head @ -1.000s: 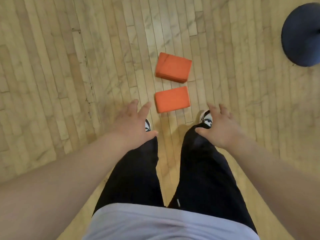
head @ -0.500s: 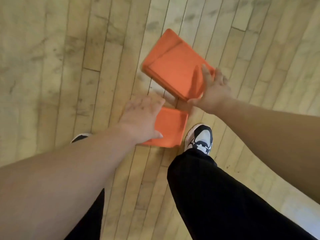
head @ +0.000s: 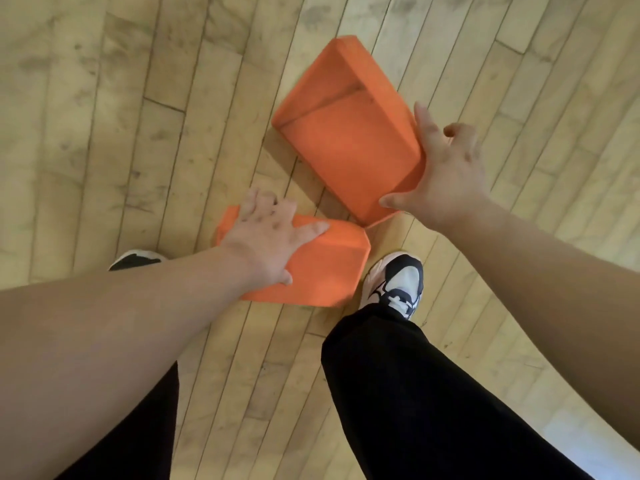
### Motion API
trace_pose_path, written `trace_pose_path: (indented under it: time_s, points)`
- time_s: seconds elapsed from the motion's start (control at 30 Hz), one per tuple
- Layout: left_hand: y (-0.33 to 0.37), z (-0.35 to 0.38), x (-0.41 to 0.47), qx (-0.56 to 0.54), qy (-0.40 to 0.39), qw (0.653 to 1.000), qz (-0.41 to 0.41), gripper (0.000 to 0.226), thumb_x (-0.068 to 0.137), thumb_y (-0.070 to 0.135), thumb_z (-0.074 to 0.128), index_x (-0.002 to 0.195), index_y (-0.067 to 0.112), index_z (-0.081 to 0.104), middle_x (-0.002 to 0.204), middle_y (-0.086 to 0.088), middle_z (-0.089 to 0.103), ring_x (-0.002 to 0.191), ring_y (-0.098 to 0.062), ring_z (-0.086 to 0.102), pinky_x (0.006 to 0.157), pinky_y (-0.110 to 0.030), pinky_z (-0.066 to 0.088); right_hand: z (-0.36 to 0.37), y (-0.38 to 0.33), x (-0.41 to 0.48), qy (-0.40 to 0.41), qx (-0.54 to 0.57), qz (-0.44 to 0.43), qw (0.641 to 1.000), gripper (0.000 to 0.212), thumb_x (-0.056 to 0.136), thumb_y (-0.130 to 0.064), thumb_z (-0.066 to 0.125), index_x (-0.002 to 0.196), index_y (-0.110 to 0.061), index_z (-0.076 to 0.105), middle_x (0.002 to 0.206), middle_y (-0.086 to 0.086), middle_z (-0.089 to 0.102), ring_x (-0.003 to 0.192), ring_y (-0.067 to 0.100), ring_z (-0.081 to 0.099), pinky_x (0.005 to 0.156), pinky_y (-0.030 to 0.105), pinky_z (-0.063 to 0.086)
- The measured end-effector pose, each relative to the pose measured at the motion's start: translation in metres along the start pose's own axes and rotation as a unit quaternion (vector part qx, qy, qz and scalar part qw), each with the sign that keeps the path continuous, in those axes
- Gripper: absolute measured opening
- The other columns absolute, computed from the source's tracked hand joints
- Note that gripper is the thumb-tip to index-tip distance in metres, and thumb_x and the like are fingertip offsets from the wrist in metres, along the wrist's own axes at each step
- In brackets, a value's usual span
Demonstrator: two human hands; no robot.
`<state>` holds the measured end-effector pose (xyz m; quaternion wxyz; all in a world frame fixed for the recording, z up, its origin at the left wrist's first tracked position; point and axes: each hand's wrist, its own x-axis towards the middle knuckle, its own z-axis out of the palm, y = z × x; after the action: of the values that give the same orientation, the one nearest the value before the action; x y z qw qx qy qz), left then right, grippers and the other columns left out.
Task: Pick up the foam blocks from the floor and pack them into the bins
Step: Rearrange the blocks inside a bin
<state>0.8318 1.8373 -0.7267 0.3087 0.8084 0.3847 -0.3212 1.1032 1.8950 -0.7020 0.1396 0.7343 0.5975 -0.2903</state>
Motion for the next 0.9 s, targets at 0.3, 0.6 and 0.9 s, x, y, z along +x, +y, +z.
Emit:
trace_pose_path:
  time_s: [0.3,0.6,0.9]
  points:
    - [-0.019,0.015,-0.071,-0.152,-0.068,0.985,-0.046,0.1,0.086,0.067,0.063,0.149,0.064,-0.014,0.141,-0.005,0.031,0.131,-0.03,0.031,0.113,-0.049,0.028,0.005,-0.027,-0.083,-0.013,0.048,0.051,0.997,0.109,0.076,-0.053,0.079,0.157,-0.053,0.006,0.139,0.012,0.033,0.123,0.035,0.045,0.105,0.05,0.045]
    - [-0.038,-0.121,-0.254,-0.137,0.003,0.986,-0.099,0.095,0.089,0.061,0.064,0.152,0.06,-0.007,0.142,-0.007,0.028,0.12,-0.03,0.049,0.101,-0.045,0.046,-0.063,-0.129,-0.296,-0.04,0.1,0.222,0.969,0.09,0.085,-0.047,0.066,0.158,-0.044,0.014,0.137,0.013,0.039,0.116,0.038,0.046,0.097,0.05,0.045]
    - [0.046,-0.232,-0.455,0.17,-0.024,0.98,0.097,0.093,0.09,0.066,0.057,0.155,0.055,-0.01,0.137,-0.01,0.039,0.118,-0.034,0.05,0.098,-0.049,0.048,-0.093,-0.289,-0.579,-0.017,0.4,0.446,0.8,0.089,0.084,-0.043,0.063,0.161,-0.035,0.02,0.133,0.018,0.043,0.125,0.039,0.044,0.106,0.047,0.04]
